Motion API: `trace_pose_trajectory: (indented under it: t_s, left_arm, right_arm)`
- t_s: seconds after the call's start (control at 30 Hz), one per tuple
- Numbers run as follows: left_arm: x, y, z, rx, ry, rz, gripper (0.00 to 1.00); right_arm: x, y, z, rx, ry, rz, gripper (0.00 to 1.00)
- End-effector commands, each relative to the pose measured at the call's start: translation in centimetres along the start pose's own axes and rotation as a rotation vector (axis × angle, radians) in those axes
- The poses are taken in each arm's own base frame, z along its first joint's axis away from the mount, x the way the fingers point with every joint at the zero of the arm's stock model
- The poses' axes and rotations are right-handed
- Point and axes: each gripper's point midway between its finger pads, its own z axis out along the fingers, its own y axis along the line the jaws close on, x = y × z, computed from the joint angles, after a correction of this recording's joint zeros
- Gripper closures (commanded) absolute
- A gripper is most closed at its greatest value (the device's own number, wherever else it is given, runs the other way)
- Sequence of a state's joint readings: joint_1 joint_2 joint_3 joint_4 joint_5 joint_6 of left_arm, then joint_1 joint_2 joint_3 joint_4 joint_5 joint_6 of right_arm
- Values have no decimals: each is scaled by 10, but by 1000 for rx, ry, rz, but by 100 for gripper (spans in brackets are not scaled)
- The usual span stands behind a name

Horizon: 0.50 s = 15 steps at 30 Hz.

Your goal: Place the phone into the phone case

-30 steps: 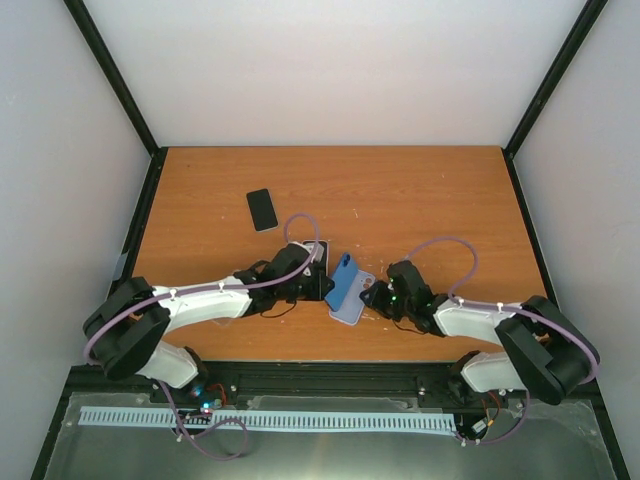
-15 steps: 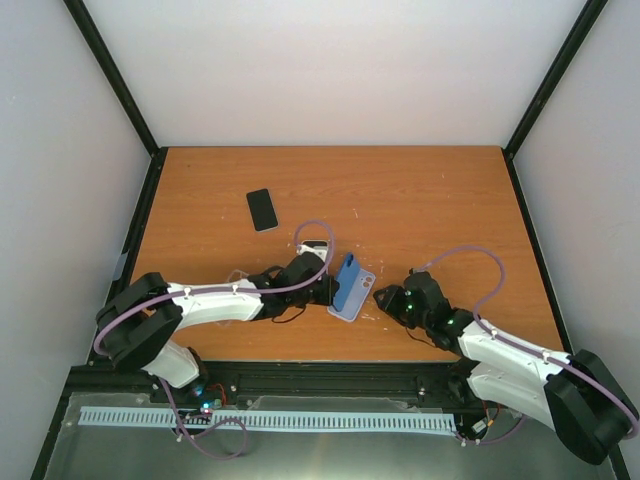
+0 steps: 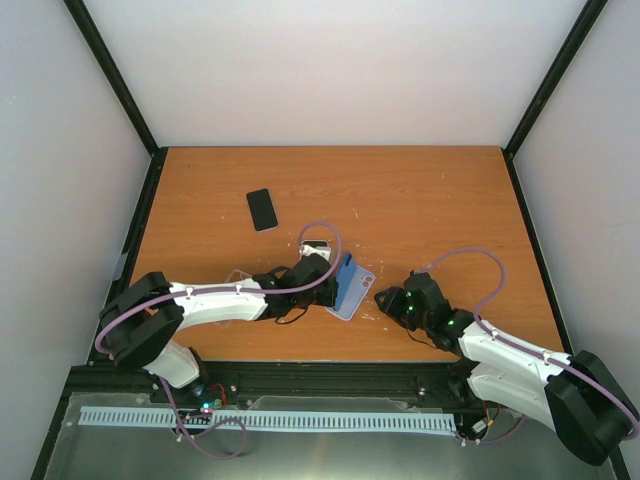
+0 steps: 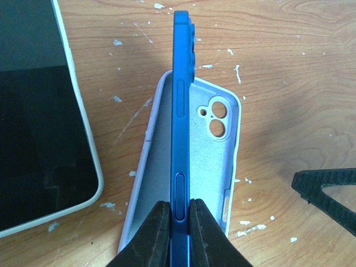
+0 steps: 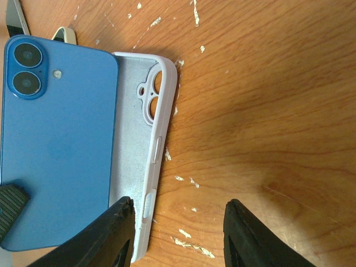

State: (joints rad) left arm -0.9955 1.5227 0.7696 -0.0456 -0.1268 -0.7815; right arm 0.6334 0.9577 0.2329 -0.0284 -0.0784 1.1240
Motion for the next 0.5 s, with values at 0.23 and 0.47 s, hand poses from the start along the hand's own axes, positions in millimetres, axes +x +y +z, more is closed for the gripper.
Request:
trace_pose_trajectory:
  t_s: [0.23, 0.47]
  left_arm:
    - [-18, -12, -4, -10, -62, 63, 100]
    - [-19, -13, -5, -51, -92, 127, 100]
  right_arm:
    - [-6, 2, -2, 2, -27, 23, 56]
    - [-8, 21, -6, -71, -20, 45, 51]
